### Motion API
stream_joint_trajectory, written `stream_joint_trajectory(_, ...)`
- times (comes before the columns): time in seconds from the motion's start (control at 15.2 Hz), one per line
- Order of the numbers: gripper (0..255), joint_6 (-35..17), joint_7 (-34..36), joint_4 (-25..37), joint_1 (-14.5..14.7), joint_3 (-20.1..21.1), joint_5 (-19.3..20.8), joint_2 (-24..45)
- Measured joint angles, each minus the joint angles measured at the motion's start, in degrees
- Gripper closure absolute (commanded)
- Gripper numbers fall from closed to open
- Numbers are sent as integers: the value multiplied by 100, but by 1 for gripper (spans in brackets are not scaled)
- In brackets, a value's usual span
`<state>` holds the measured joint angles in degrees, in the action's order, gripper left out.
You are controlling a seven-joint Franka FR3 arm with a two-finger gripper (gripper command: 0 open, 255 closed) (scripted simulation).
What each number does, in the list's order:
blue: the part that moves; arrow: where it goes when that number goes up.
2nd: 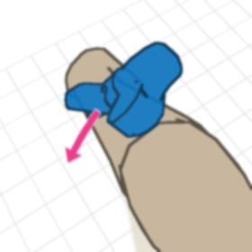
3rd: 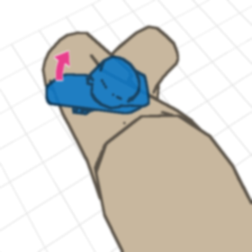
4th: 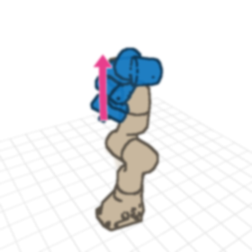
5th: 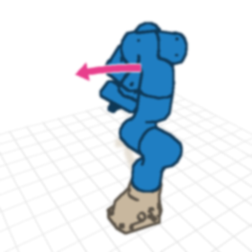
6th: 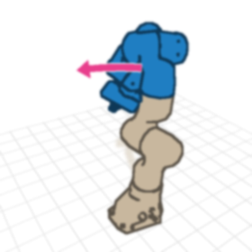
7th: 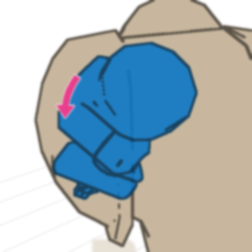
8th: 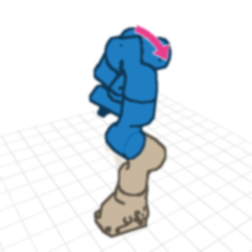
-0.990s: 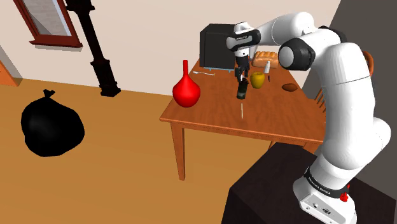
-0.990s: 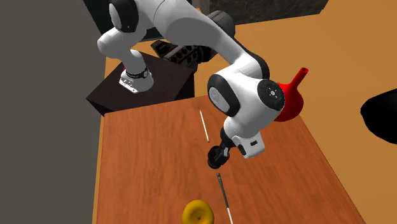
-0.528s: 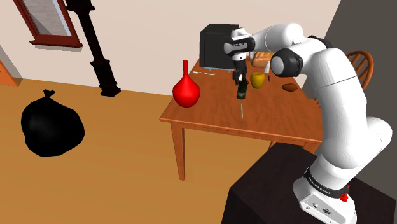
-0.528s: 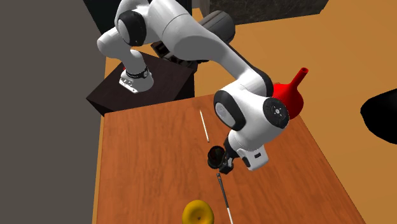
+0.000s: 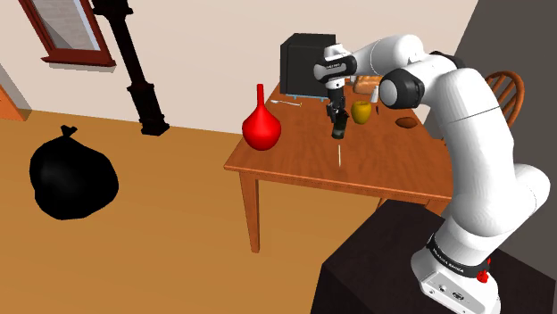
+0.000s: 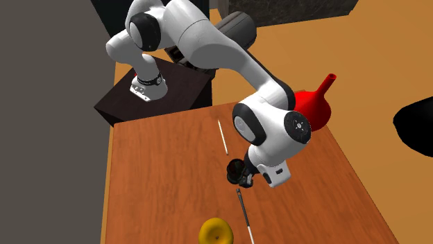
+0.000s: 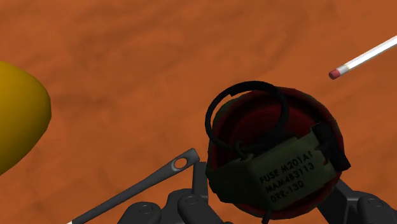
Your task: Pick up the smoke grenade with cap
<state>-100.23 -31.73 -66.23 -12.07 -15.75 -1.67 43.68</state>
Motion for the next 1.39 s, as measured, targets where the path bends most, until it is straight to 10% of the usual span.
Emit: stream_joint_trajectory(1.39,255,1037,-84,1019,-94,-28,11,-20)
